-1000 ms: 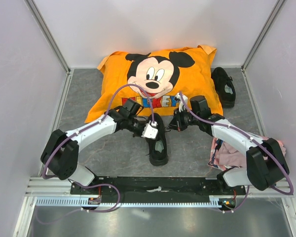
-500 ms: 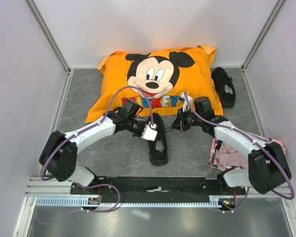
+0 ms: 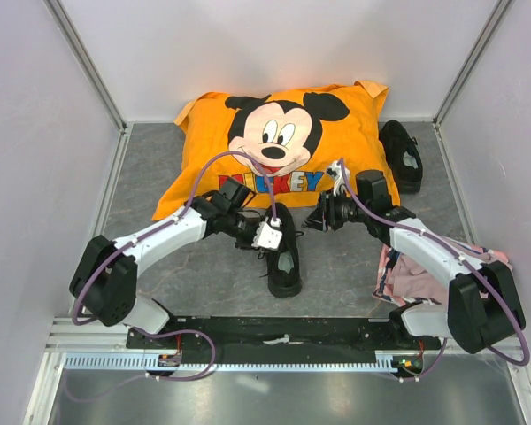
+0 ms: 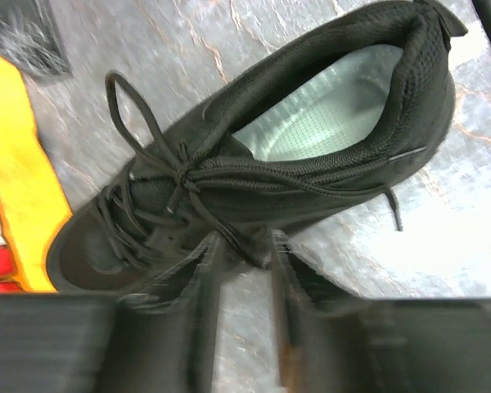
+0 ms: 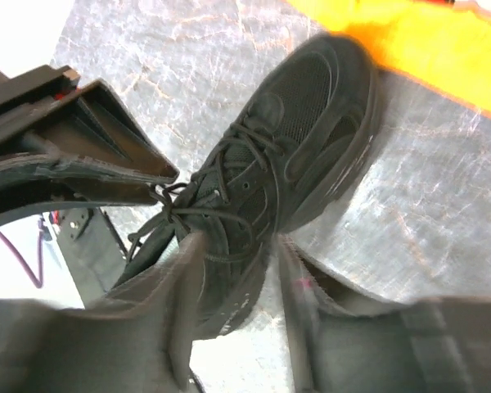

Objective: Tie the shoes

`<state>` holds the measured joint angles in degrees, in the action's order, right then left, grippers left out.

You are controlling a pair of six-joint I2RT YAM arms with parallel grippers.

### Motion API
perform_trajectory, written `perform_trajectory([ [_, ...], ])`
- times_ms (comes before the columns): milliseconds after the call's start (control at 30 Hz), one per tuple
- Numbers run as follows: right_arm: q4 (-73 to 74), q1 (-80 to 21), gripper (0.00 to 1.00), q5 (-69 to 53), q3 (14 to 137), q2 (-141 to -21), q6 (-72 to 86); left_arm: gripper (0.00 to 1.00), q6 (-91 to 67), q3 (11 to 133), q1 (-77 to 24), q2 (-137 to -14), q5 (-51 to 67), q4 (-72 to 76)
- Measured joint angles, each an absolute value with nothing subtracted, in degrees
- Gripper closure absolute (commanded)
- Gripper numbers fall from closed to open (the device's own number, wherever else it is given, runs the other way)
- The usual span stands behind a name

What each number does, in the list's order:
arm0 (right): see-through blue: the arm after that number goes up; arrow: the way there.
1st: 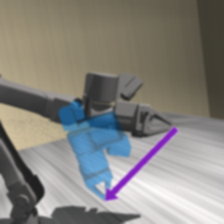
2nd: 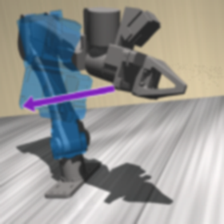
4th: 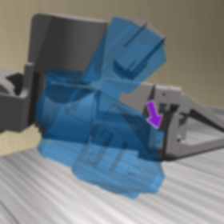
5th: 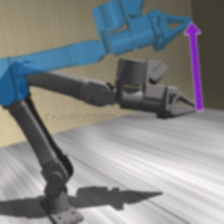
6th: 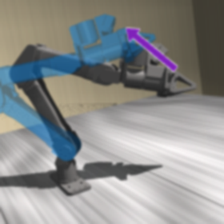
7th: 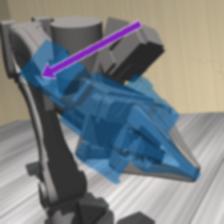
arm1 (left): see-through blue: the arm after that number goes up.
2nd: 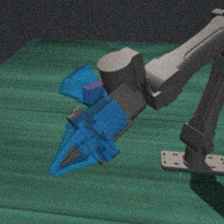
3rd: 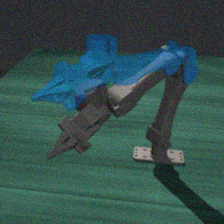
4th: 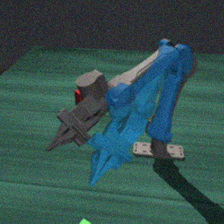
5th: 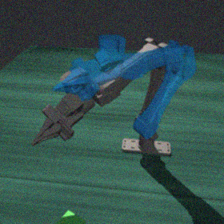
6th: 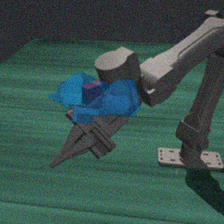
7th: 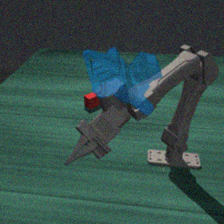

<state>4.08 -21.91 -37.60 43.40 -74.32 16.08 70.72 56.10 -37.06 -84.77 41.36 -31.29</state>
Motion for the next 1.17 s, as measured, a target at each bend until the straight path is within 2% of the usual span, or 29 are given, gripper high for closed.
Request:
perform_trajectory([
  [67, 4.10, -21.34, 0.31, -38.37, 44.38, -74.30, 15.84, 0.31, 68.66, 56.53, -36.71, -84.20, 40.99, -32.32],
  [167, 5.04, -20.86, 0.20, -39.64, 47.27, -73.84, 14.20, 0.23, 63.72, 56.69, -35.73, -80.82, 40.71, -33.58],
  [200, 5.69, -20.73, 0.13, -40.07, 48.42, -73.41, 13.39, 0.17, 61.76, 56.75, -35.31, -79.20, 40.58, -33.93],
  [233, 6.20, -20.58, 0.11, -40.36, 49.32, -72.88, 12.78, 0.07, 59.79, 56.90, -34.74, -77.71, 40.49, -34.17],
  [267, 7.05, -20.27, 0.09, -40.62, 50.41, -72.10, 11.94, 0.01, 57.10, 57.23, -33.91, -75.77, 40.36, -34.13],
  [467, 14.85, -16.97, 0.03, -40.36, 54.98, -68.53, 6.81, 0.01, 36.60, 61.47, -22.96, -68.69, 37.45, -32.93],
  [667, 27.53, -13.87, 0.02, -37.78, 55.90, -67.07, 0.80, 0.01, 20.88, 68.40, -14.92, -69.14, 27.99, -36.29],
  [867, 36.69, -9.76, 0.02, -32.10, 55.83, -67.26, -2.87, 0.01, 10.31, 66.35, -12.82, -71.46, 20.29, -40.75],
  [1167, 39.53, -9.56, 0.02, -24.60, 55.53, -68.47, -3.29, 0.01, 3.92, 58.06, -12.84, -72.38, 15.66, -43.51],
])
